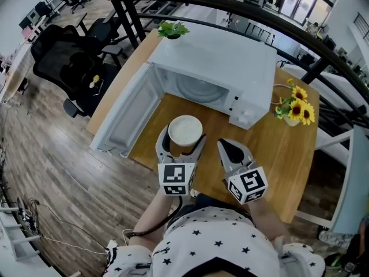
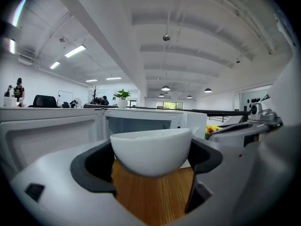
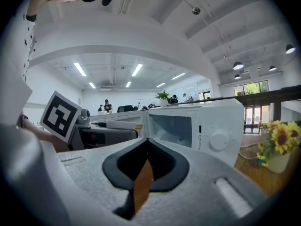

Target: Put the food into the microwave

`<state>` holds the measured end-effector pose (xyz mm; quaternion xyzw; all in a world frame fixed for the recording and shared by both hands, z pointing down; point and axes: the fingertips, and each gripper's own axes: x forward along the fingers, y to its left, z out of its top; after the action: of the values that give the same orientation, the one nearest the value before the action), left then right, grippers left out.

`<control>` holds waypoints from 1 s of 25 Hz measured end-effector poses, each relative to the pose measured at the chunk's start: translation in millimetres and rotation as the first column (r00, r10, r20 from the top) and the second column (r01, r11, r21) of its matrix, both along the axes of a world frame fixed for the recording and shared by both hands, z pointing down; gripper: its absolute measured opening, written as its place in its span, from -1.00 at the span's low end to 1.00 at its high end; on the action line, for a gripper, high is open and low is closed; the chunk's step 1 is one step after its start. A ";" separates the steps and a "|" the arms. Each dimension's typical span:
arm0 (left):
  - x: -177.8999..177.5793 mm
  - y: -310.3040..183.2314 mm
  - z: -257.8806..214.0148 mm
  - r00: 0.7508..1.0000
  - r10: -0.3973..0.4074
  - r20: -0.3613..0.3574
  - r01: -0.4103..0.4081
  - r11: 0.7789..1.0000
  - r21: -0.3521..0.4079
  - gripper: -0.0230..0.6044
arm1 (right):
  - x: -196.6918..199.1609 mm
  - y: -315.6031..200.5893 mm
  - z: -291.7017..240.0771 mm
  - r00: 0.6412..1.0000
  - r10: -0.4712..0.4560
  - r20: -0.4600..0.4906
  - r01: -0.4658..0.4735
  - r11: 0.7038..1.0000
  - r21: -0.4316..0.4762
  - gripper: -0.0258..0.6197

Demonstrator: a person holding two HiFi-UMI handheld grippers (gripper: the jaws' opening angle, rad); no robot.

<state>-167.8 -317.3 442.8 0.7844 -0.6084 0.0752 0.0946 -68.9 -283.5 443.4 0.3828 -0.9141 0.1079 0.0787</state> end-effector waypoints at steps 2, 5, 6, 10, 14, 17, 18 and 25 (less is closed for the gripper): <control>0.7 -15.7 4.9 1.000 0.009 0.004 -0.009 1.000 -0.008 0.56 | -0.2 -12.4 4.0 1.000 0.004 -0.003 -0.004 1.000 -0.011 -0.91; -0.3 -35.9 12.7 1.000 0.018 0.007 -0.018 1.000 -0.019 0.56 | -2.1 -26.4 10.3 1.000 0.007 -0.008 -0.008 1.000 -0.028 -0.91; -1.0 -41.7 15.5 1.000 0.020 0.007 -0.020 1.000 -0.023 0.56 | -3.0 -29.9 12.7 1.000 0.008 -0.011 -0.008 0.999 -0.034 -0.91; -3.1 -63.6 28.6 1.000 0.029 0.011 -0.028 0.999 -0.039 0.56 | -6.4 -42.7 24.1 1.000 0.009 -0.021 -0.010 0.998 -0.059 -0.91; -3.3 -84.9 40.7 0.999 0.039 0.016 -0.039 0.998 -0.046 0.56 | -7.9 -55.0 35.8 1.000 0.011 -0.025 -0.013 0.997 -0.078 -0.91; -4.5 -98.8 49.1 0.999 0.045 0.024 -0.044 0.998 -0.053 0.56 | -8.7 -61.9 42.5 0.999 0.018 -0.027 -0.020 0.996 -0.090 -0.91; -4.9 -103.1 51.8 0.999 0.046 0.025 -0.044 0.997 -0.057 0.56 | -8.7 -63.7 44.5 0.999 0.020 -0.028 -0.023 0.995 -0.095 -0.91; -5.3 -136.9 70.8 0.998 0.045 0.040 -0.042 0.996 -0.077 0.56 | -6.4 -75.5 60.5 0.999 0.041 -0.033 -0.045 0.991 -0.126 -0.91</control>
<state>-173.1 -454.2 513.7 0.7915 -0.5898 0.1166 0.1102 -75.3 -359.0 503.9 0.3982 -0.8956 0.1617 0.1145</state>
